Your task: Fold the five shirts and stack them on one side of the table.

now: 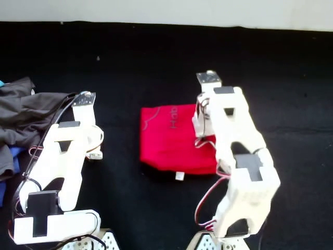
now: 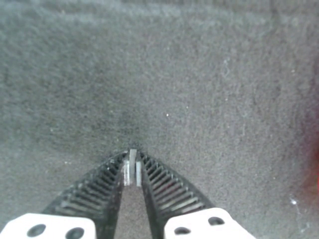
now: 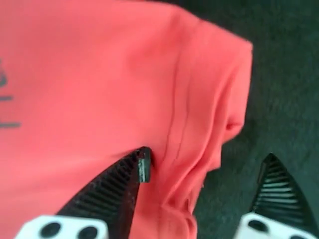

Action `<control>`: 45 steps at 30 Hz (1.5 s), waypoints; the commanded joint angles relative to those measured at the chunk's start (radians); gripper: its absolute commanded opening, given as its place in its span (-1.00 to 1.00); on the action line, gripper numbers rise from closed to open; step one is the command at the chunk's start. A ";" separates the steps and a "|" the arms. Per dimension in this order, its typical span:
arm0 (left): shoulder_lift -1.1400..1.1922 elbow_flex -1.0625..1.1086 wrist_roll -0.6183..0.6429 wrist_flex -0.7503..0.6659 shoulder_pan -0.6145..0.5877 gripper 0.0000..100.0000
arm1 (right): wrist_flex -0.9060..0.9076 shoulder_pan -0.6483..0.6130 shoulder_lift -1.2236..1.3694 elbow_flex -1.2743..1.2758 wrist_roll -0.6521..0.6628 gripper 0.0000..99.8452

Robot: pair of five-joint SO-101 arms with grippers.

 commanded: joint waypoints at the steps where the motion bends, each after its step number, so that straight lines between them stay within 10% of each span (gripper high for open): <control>1: 0.007 -0.004 -0.002 -0.051 -0.007 -0.98 | -0.004 0.015 0.064 -0.074 -0.009 -0.51; 4: 0.007 -0.004 -0.002 -0.051 -0.007 -0.98 | -0.010 0.019 0.093 -0.087 -0.009 -1.00; 25: 0.008 -0.004 -0.002 -0.051 -0.007 -0.98 | -0.130 0.587 0.325 -0.754 0.428 -0.99; 38: 0.008 -0.004 -0.002 -0.051 -0.005 -0.98 | -0.084 0.650 0.742 -1.354 0.497 -0.98; 45: 0.008 -0.004 -0.002 -0.051 -0.005 -0.98 | 0.216 0.625 0.740 -1.609 0.496 -0.49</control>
